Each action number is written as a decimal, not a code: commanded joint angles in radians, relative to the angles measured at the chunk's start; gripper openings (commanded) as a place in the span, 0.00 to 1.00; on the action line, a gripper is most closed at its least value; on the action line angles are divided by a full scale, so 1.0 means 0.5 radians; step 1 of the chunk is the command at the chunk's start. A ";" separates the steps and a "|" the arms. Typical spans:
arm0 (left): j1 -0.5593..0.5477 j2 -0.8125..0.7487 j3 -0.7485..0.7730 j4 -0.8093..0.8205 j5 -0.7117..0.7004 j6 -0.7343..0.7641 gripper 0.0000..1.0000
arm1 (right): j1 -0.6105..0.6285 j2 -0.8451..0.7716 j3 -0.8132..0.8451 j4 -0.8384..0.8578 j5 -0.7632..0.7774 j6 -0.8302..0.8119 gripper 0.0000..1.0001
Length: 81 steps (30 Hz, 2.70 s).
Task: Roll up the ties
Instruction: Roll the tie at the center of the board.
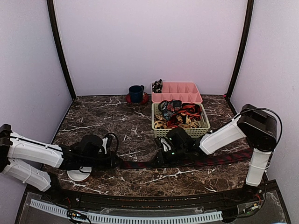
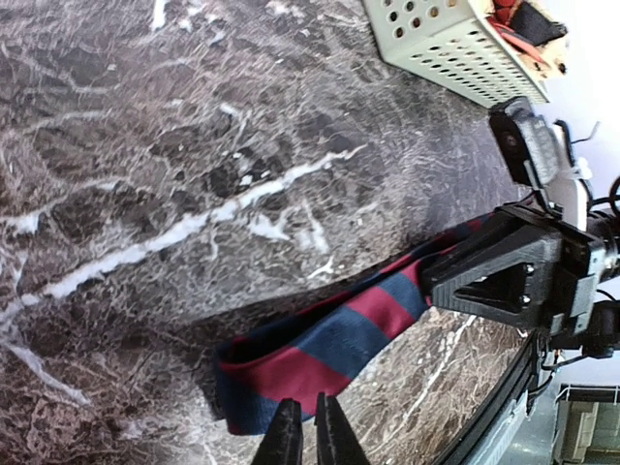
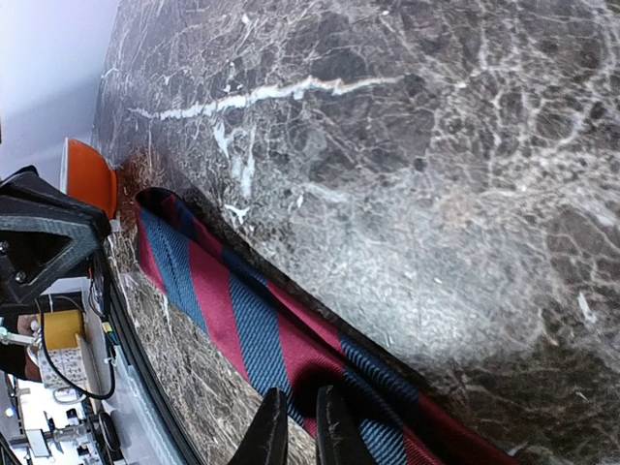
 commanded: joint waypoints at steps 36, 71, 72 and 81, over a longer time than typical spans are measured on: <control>0.050 -0.291 0.017 0.159 0.279 0.168 0.00 | 0.105 0.333 0.179 -0.065 0.076 0.040 0.07; -0.063 0.718 0.314 0.681 0.474 0.078 0.37 | -0.077 -0.219 -0.180 0.241 -0.115 0.209 0.49; -0.055 0.731 0.288 0.719 0.484 0.054 0.41 | -0.077 -0.200 -0.172 0.250 -0.119 0.217 0.49; -0.012 0.825 0.169 0.952 0.539 -0.062 0.38 | -0.072 -0.052 -0.059 0.321 -0.144 0.280 0.46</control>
